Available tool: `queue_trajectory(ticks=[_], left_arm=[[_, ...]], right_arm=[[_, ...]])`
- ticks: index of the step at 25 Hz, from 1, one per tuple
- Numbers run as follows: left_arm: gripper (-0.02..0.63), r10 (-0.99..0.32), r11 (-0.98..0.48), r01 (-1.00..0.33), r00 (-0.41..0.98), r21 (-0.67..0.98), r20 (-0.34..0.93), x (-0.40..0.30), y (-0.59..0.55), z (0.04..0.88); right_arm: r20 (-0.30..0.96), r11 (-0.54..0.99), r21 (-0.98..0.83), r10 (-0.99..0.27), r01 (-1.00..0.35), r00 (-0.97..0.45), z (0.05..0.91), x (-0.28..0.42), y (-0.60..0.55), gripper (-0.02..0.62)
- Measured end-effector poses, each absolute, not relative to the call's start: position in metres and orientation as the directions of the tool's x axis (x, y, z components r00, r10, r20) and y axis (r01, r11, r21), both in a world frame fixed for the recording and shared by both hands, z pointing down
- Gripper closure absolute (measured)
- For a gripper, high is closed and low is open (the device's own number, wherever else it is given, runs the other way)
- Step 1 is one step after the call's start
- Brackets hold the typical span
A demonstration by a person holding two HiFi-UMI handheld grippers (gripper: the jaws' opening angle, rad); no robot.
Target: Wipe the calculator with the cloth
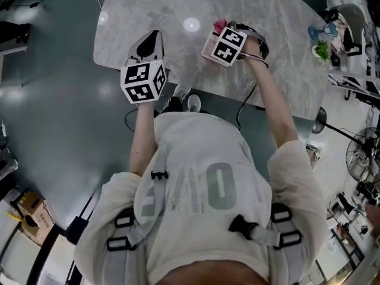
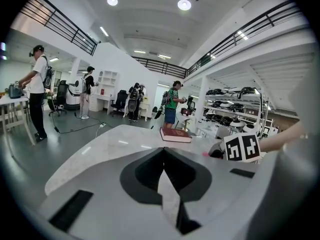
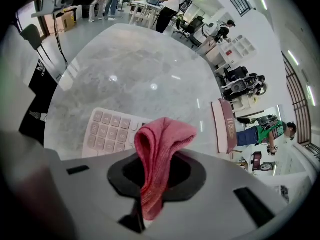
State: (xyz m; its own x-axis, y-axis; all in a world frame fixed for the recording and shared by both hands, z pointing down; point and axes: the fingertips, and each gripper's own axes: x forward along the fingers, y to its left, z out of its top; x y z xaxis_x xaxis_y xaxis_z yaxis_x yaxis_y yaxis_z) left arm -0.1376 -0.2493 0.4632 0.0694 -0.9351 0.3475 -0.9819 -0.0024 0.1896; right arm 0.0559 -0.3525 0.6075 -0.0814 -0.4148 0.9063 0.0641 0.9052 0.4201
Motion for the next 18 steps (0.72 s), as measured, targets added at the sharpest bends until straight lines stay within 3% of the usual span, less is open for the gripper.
queue_trajectory(ticks=[18], left_arm=[[0.586, -0.935, 0.011, -0.984, 0.053, 0.177, 0.35, -0.139, -0.247, 0.46]], right_arm=[[0.94, 0.929, 0.337, -0.323, 0.155, -0.107, 0.632, 0.036, -0.276, 0.537]])
